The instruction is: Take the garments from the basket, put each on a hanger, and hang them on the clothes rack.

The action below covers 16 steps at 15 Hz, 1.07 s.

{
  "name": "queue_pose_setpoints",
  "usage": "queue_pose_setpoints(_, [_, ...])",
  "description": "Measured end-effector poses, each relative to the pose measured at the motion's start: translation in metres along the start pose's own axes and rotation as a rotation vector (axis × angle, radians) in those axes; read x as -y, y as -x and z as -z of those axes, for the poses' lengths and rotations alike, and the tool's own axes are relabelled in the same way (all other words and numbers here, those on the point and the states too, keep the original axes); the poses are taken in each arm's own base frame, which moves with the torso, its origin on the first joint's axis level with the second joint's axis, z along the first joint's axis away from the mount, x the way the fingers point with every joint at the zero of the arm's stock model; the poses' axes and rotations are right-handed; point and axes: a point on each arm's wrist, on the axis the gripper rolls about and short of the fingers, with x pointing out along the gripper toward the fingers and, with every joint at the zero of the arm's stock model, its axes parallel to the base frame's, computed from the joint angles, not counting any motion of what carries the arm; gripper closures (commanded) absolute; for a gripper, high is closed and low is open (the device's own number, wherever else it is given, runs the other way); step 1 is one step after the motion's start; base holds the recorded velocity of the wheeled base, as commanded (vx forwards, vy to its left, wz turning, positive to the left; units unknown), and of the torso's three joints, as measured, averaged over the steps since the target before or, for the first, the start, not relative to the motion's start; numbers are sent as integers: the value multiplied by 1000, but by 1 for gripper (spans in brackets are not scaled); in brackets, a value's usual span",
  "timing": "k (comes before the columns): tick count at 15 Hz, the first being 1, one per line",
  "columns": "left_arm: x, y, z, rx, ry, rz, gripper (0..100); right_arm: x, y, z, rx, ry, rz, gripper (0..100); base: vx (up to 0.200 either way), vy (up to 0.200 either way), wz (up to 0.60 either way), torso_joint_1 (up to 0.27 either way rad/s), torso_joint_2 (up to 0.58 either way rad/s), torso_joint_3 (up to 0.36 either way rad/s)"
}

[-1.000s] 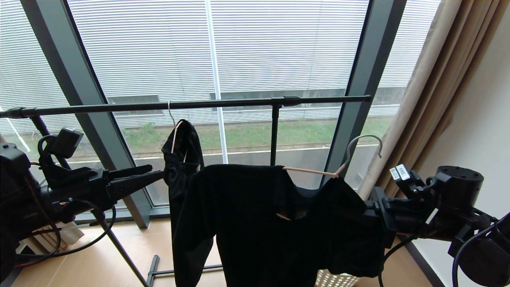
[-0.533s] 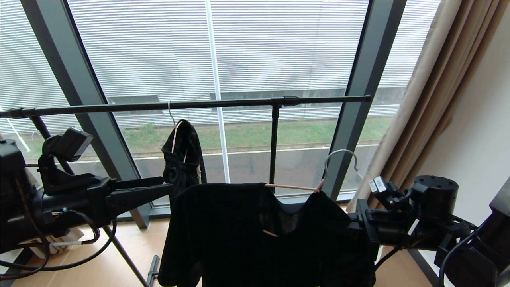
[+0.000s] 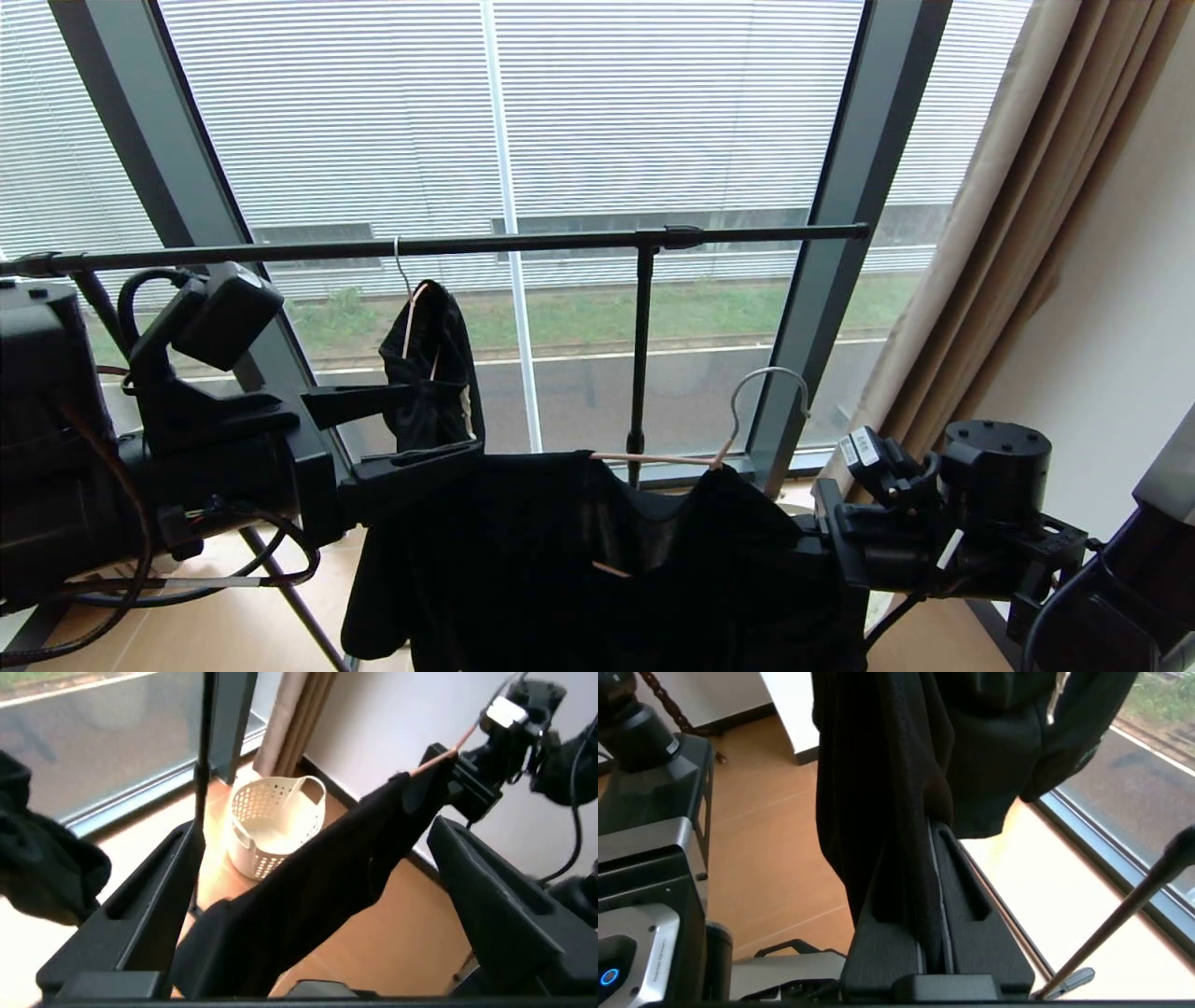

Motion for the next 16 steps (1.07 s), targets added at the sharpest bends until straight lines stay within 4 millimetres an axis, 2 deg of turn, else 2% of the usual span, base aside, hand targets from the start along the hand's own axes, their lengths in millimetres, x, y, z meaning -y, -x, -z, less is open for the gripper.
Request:
queue_pose_setpoints(3, [1, -16, -6, -11, -153, 37, 0, -2, -3, -3, -5, 9, 45, 100, 0, 0, 0, 0, 0, 0])
queue_pose_setpoints(5, [0, -24, -8, -68, -144, 54, 0, -4, -3, -7, -9, 6, 43, 100, 0, 0, 0, 0, 0, 0])
queue_pose_setpoints(7, [-1, -25, -14, -151, -148, 93, 0, -6, -1, -11, -45, -43, 41, 100, 0, 0, 0, 0, 0, 0])
queue_pose_setpoints(10, [-9, -24, -27, -114, -200, 139, 0, -14, 6, -29, -92, -104, 38, 100, 0, 0, 0, 0, 0, 0])
queue_pose_setpoints(12, [-12, -26, -29, -105, -251, 149, 0, -17, 9, -43, -66, -68, 42, 100, 0, 0, 0, 0, 0, 0])
queue_pose_setpoints(16, [-23, -32, -22, -115, -308, 188, 0, -21, 9, -53, -60, 28, 106, 100, 0, 0, 0, 0, 0, 0])
